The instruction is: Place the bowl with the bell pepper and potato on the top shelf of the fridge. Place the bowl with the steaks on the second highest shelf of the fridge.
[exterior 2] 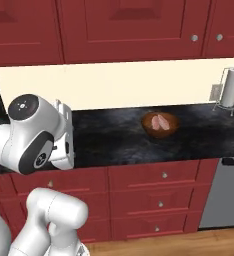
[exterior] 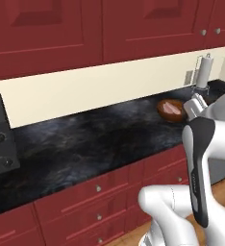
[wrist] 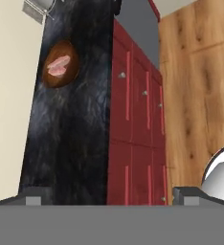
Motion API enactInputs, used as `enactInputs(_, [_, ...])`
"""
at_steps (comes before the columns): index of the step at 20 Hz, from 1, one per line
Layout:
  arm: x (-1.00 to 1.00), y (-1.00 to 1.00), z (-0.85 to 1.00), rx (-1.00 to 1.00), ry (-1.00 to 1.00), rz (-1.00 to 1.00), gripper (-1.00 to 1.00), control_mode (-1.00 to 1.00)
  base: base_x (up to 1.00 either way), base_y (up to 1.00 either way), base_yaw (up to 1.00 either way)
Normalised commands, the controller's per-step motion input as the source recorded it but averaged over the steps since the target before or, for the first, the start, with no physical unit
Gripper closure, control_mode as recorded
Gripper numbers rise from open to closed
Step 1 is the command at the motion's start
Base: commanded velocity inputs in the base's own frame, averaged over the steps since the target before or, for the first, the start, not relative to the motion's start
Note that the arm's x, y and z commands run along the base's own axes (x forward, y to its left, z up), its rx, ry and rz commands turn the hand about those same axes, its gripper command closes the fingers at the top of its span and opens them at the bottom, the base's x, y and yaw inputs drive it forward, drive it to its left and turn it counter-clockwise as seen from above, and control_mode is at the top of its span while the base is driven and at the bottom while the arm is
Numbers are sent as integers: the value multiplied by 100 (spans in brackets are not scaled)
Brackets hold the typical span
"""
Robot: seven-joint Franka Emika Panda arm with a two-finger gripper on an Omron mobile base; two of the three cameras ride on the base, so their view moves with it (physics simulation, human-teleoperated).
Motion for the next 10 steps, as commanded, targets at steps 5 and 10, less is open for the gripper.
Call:
enactInputs(5, [0, 0, 0, 0, 0, 0, -100, 100, 8, -100, -7])
enactInputs(10, [0, 0, 0, 0, 0, 0, -100, 100, 34, -95, 24])
